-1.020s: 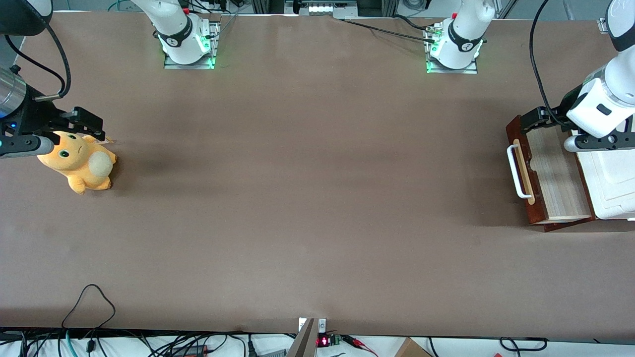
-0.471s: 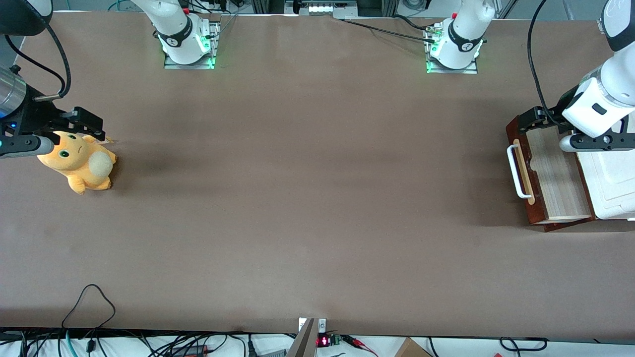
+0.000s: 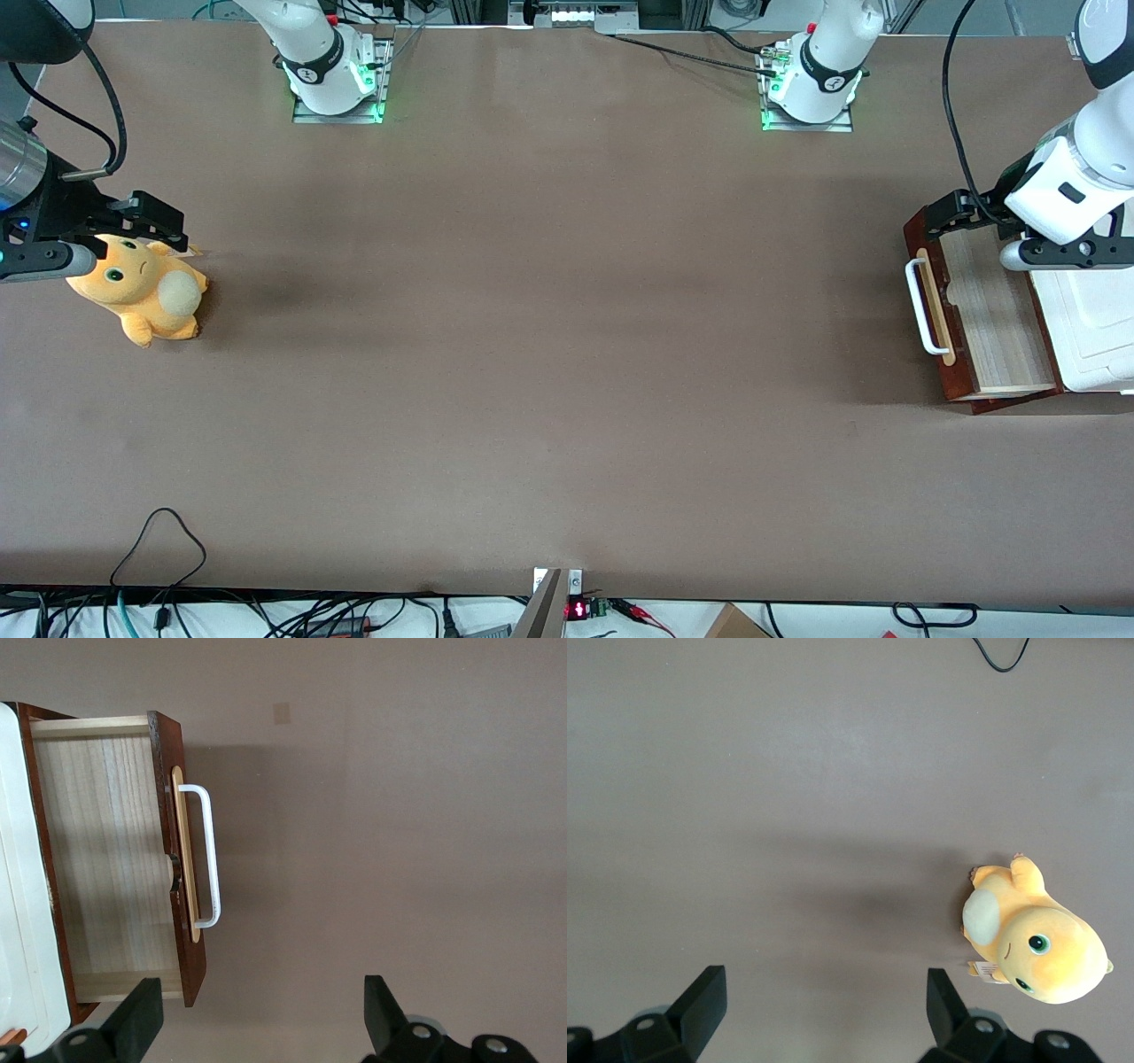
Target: Open lower drawer with left arm only
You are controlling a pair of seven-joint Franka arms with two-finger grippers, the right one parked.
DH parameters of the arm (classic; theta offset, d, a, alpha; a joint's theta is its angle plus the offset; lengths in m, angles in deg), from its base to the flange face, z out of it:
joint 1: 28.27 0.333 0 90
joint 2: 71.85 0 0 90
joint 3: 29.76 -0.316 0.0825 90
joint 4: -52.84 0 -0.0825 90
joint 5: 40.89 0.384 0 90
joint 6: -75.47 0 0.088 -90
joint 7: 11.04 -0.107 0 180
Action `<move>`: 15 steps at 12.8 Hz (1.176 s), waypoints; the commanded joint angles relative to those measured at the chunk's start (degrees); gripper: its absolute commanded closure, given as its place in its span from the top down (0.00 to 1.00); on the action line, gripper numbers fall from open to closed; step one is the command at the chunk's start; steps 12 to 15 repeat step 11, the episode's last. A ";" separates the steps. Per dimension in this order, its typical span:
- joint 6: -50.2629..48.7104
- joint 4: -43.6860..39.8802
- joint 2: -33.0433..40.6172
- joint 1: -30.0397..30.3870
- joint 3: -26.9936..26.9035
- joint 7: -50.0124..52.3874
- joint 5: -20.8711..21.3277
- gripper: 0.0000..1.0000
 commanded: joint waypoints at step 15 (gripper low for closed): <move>-0.42 -0.79 0.22 -0.38 -0.49 -1.09 -0.58 1.00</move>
